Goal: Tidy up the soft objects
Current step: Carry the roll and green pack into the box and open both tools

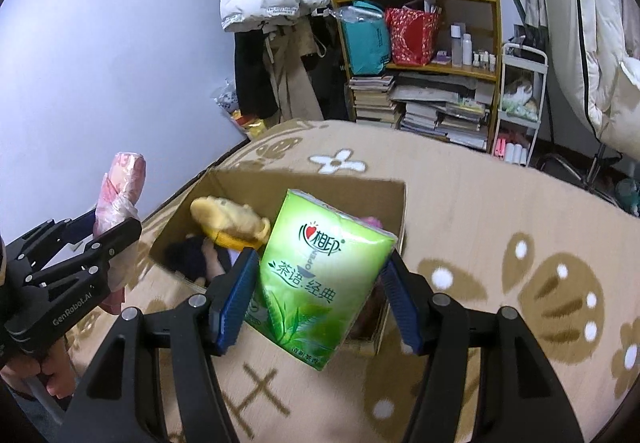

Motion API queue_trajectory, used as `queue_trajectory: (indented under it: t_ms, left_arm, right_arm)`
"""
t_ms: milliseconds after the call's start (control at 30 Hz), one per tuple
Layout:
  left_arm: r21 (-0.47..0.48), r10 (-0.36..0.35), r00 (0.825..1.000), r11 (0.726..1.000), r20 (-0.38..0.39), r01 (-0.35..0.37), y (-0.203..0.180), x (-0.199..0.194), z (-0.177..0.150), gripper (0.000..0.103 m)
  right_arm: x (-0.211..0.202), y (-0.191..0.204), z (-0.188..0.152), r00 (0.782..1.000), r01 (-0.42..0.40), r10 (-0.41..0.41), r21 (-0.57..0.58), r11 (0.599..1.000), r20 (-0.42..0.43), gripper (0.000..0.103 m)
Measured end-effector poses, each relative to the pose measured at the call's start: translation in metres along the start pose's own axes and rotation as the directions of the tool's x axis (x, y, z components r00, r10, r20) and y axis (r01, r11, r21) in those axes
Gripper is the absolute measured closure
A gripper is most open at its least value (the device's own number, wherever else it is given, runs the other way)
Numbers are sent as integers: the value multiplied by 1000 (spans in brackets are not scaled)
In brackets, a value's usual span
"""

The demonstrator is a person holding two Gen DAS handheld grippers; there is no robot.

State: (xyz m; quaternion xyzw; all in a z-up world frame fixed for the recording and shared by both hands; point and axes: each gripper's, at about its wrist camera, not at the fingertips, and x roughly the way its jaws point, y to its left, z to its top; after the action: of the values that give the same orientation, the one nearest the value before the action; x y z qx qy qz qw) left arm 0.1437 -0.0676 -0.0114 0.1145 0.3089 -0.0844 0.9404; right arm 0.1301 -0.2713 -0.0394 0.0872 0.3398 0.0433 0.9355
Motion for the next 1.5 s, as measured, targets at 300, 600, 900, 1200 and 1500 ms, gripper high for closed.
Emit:
queue_trajectory:
  t_ms: [300, 600, 900, 1200, 1500]
  left_arm:
    - [1, -19, 1000, 1000, -23, 19, -5, 30, 5, 59]
    - [30, -70, 995, 997, -67, 72, -19, 50, 4, 58]
    - [41, -25, 999, 999, -43, 27, -22, 46, 1, 34]
    - [21, -1, 999, 1000, -48, 2, -11, 36, 2, 20]
    - [-16, 20, 998, 1000, -62, -21, 7, 12, -4, 9]
  right_arm:
    - [29, -3, 20, 1000, 0, 0, -13, 1000, -22, 37]
    - [51, -7, 9, 996, -49, 53, 55, 997, -70, 36]
    - [54, -13, 5, 995, -37, 43, 61, 997, -93, 35]
    - [41, -12, 5, 996, -27, 33, 75, 997, -82, 18]
    - [13, -12, 10, 999, -14, 17, 95, 995, -36, 0]
